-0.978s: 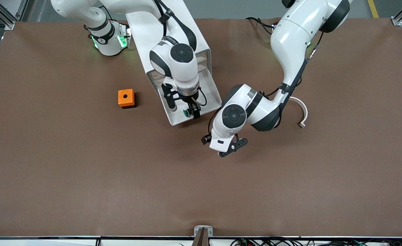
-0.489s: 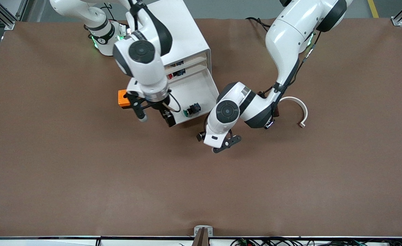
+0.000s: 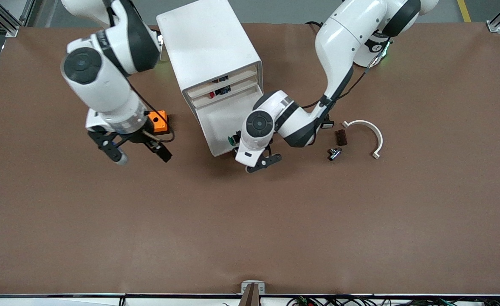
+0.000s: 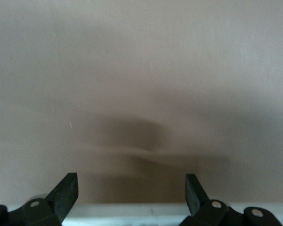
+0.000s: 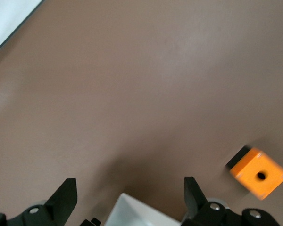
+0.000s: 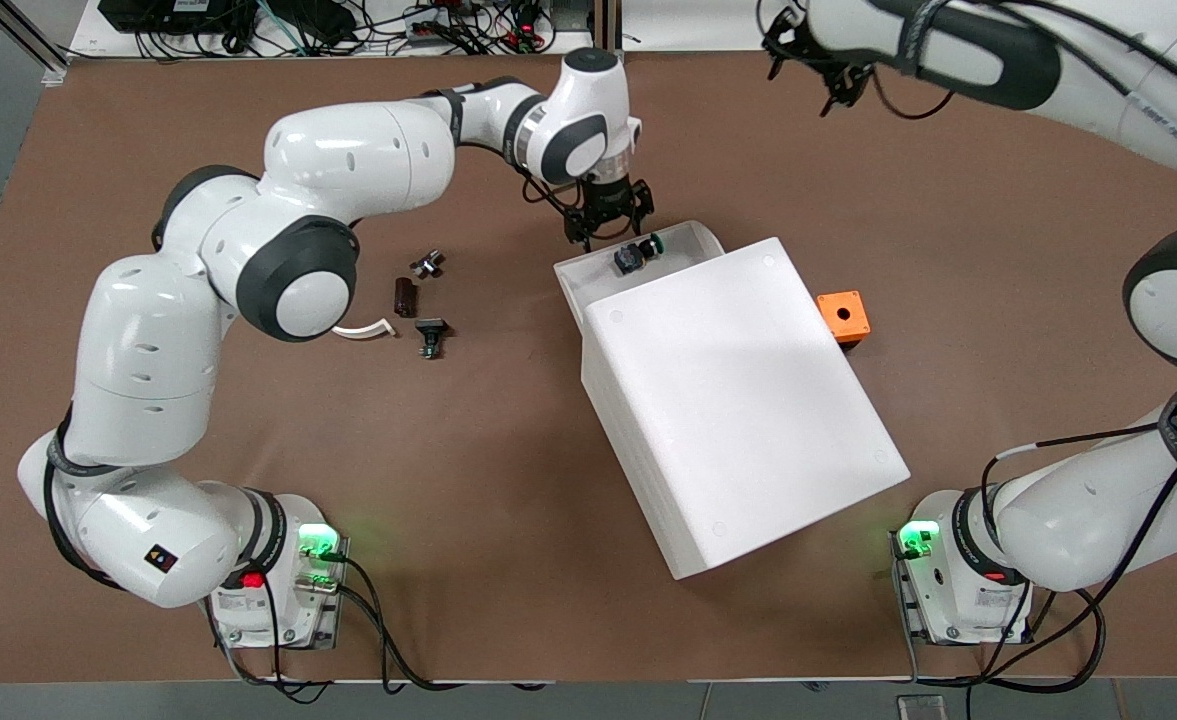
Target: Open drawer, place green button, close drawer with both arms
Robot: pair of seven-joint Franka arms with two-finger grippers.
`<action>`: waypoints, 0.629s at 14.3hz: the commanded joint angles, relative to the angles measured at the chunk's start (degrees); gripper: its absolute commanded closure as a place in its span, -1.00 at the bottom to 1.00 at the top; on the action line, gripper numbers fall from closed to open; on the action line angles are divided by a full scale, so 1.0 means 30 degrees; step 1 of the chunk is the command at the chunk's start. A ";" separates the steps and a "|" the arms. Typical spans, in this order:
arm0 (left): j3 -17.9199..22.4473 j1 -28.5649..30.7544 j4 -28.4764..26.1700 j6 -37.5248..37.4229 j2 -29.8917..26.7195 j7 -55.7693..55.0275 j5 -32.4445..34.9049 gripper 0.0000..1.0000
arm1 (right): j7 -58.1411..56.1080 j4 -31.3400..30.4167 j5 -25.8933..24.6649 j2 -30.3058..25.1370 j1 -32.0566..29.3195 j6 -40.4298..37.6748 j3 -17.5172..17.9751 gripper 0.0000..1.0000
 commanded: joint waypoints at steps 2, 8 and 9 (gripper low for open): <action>-0.1386 0.0032 -0.0365 0.0018 -0.0080 -0.1277 -0.0091 -1.00 | -0.4707 0.0353 0.1294 -0.0788 -0.2021 -0.1836 0.0349 -1.00; -0.2474 -0.0114 -0.0715 0.0018 0.0008 -0.1835 -0.2698 -1.00 | -1.3265 0.0617 0.1415 -0.2134 -0.4632 -0.4179 0.0349 -1.00; -0.2590 -0.0144 -0.0803 0.0018 0.0095 -0.1953 -0.2903 -1.00 | -1.3826 0.0618 0.1328 -0.2543 -0.4693 -0.4242 0.0291 -1.00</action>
